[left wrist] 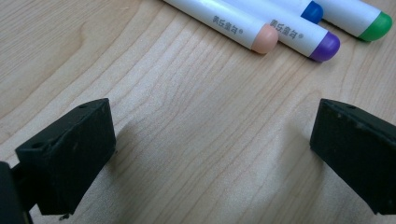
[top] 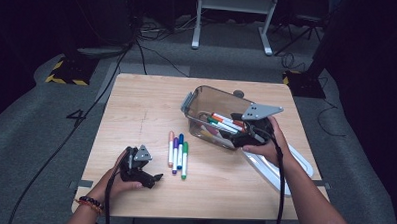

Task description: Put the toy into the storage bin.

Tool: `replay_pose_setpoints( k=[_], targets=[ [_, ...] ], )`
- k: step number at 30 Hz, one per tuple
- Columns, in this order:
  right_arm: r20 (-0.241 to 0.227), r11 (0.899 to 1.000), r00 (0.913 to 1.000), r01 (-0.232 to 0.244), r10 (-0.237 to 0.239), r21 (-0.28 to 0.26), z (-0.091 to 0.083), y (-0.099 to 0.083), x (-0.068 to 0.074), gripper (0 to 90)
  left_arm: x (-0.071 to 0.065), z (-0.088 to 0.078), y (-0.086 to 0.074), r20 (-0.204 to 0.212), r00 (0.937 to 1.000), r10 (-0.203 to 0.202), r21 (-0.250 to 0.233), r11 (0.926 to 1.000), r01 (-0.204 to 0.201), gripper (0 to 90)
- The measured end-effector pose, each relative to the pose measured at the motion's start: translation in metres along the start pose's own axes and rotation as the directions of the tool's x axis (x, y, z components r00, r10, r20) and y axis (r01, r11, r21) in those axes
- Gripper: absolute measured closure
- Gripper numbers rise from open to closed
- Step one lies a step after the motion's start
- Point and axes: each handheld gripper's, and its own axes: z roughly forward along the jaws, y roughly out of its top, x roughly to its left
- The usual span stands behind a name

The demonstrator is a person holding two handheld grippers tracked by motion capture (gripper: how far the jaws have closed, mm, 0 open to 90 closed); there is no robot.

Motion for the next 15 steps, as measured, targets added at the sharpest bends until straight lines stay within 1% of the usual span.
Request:
replay_pose_setpoints(
  k=[3,5,7,9,13,15],
  targets=[
    [-0.007,1.0,0.9999,0.012,-0.012,-0.001,-0.003,-0.007,0.012,29.0,0.0,0.0,0.0,0.001,1.0,-0.002,0.0,1.0,0.002,0.4],
    [-0.022,1.0,0.9996,0.017,-0.017,-0.005,-0.005,-0.012,0.019,29.0,0.0,0.0,0.0,-0.001,1.0,-0.001,0.0,1.0,0.001,0.4],
    [-0.019,1.0,0.9996,0.022,-0.022,-0.01,-0.005,-0.016,0.025,29.1,0.0,0.0,0.0,0.0,1.0,-0.001,0.0,1.0,0.001,0.4],
    [-0.033,0.999,0.9991,0.026,-0.026,-0.019,-0.005,-0.02,0.031,29.2,0.0,0.0,0.0,0.0,1.0,-0.004,0.0,1.0,0.004,0.4],
    [-0.057,0.999,0.998,0.026,-0.027,-0.023,0.003,-0.028,0.043,29.1,0.0,0.0,0.0,-0.004,1.0,-0.004,0.001,1.0,0.004,0.5],
    [-0.061,0.999,0.9975,0.035,-0.035,-0.009,0.011,-0.033,0.049,29.1,0.0,0.0,0.0,-0.004,1.0,-0.005,0.001,1.0,0.005,0.5]
  ],
)
